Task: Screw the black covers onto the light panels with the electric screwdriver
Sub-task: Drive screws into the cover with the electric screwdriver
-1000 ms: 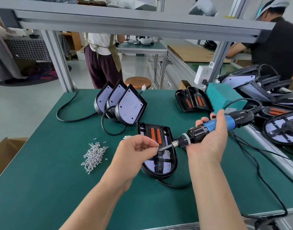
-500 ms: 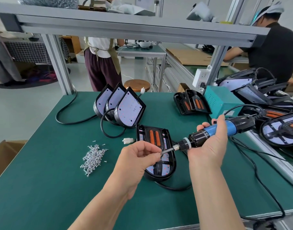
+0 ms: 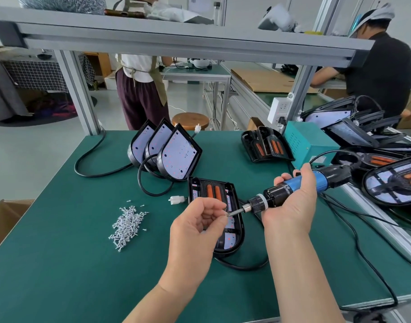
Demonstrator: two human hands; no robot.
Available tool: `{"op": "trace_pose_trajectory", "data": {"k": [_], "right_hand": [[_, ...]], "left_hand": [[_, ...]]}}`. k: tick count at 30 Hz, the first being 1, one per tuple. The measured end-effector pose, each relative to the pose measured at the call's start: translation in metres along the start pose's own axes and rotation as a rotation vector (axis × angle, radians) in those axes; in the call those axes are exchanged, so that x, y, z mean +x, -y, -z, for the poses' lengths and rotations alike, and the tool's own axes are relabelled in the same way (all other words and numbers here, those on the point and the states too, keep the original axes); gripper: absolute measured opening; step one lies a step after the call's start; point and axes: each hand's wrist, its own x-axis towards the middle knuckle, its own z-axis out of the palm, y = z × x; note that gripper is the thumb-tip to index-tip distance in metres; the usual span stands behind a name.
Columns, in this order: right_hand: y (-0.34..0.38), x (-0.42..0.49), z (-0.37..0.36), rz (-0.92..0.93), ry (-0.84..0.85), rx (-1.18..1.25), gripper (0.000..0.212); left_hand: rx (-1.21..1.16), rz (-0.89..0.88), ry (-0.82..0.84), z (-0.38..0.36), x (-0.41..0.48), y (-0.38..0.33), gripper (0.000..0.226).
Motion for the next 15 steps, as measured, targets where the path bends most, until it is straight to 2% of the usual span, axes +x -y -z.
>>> {"op": "trace_pose_trajectory", "data": {"k": [5,12,15], "right_hand": [[0.0,0.004,0.004,-0.097,-0.041,0.006,0.023],[-0.003,0.007,0.003,-0.098,-0.041,-0.027,0.024],[-0.005,0.008,0.005,-0.122,-0.045,-0.015,0.024]], "left_hand": [[0.039,-0.074,-0.039,-0.005,-0.003,0.0,0.046],[0.268,-0.239,-0.121,-0.009,-0.008,0.003,0.048],[0.287,-0.253,-0.155,-0.011,-0.009,0.004,0.051]]}}
